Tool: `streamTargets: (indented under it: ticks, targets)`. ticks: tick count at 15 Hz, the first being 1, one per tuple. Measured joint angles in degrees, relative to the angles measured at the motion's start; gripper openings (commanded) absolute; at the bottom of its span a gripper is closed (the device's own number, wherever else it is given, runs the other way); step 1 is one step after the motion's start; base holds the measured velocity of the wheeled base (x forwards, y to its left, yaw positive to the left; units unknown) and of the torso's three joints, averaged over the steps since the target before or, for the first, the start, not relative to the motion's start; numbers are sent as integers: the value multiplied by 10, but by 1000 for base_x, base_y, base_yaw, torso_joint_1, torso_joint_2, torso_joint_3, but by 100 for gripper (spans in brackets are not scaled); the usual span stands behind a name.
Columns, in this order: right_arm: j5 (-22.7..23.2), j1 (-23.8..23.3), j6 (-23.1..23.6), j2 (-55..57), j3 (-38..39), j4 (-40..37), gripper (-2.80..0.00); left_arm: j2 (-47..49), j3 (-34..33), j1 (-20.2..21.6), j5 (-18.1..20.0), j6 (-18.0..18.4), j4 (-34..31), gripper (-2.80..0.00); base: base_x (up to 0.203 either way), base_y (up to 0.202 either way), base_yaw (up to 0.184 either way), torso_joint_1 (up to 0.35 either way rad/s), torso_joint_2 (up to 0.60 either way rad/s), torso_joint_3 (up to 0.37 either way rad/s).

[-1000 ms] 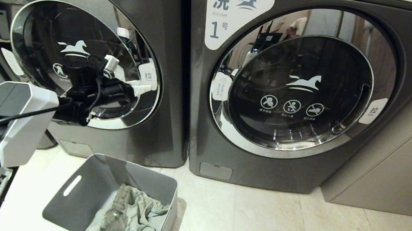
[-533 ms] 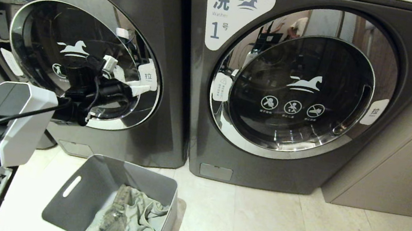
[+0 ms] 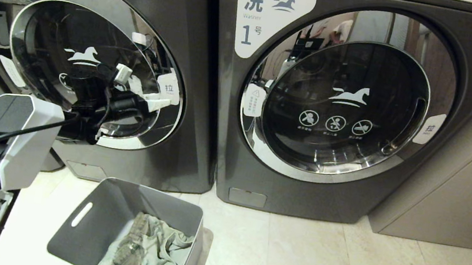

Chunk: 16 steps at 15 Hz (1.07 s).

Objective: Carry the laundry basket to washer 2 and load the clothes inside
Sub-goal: Open the lid of the washing machine

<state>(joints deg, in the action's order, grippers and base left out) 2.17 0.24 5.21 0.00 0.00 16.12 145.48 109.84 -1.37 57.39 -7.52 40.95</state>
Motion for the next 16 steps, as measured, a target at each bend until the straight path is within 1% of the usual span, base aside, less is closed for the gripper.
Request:
streamTargets:
  ticks: [2, 6, 16]
  targets:
    - [0, 0, 0, 0, 0, 0, -280, 0, 1, 0, 14, 1, 1, -280, 0, 0, 0, 0, 0, 0]
    - [0, 0, 0, 0, 0, 0, -280, 0, -1, 0, 27, 0, 14, -280, 0, 0, 0, 0, 0, 0]
    - [0, 0, 0, 0, 0, 0, -280, 0, -4, 0, 29, 1, 24, -280, 0, 0, 0, 0, 0, 0]
